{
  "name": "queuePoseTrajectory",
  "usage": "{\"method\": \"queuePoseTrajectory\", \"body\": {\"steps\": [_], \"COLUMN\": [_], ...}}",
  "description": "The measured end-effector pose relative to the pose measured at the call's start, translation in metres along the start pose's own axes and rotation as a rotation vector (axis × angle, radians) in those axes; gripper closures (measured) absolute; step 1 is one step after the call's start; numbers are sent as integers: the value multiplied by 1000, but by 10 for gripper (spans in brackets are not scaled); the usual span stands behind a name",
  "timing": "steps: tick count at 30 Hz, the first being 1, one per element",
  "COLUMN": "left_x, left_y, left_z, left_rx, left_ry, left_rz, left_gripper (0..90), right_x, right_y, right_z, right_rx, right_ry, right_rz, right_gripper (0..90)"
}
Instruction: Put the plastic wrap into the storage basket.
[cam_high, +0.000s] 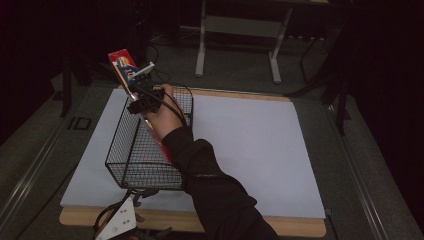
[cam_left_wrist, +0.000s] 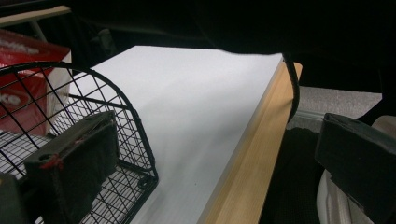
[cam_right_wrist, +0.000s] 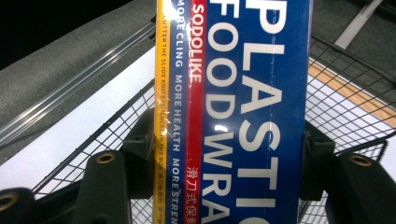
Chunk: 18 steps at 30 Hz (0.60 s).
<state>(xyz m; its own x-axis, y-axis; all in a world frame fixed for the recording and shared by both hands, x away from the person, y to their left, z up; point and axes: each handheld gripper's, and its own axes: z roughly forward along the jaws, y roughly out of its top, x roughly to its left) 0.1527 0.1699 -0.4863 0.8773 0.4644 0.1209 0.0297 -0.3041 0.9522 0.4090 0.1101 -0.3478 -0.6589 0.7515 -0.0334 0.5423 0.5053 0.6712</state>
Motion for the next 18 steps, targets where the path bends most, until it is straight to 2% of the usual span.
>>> {"method": "queuePoseTrajectory", "body": {"steps": [7, 18], "left_x": [0, 0], "left_y": [0, 0], "left_z": [0, 0], "left_rx": [2, 3], "left_ry": [-1, 2], "left_rz": [4, 4], "left_gripper": [2, 2], "right_x": [1, -2], "right_y": [-13, -29], "right_z": [20, 38], "right_rx": [19, 39], "right_ry": [-1, -16], "right_rz": [11, 18], "right_gripper": [389, 389]}}
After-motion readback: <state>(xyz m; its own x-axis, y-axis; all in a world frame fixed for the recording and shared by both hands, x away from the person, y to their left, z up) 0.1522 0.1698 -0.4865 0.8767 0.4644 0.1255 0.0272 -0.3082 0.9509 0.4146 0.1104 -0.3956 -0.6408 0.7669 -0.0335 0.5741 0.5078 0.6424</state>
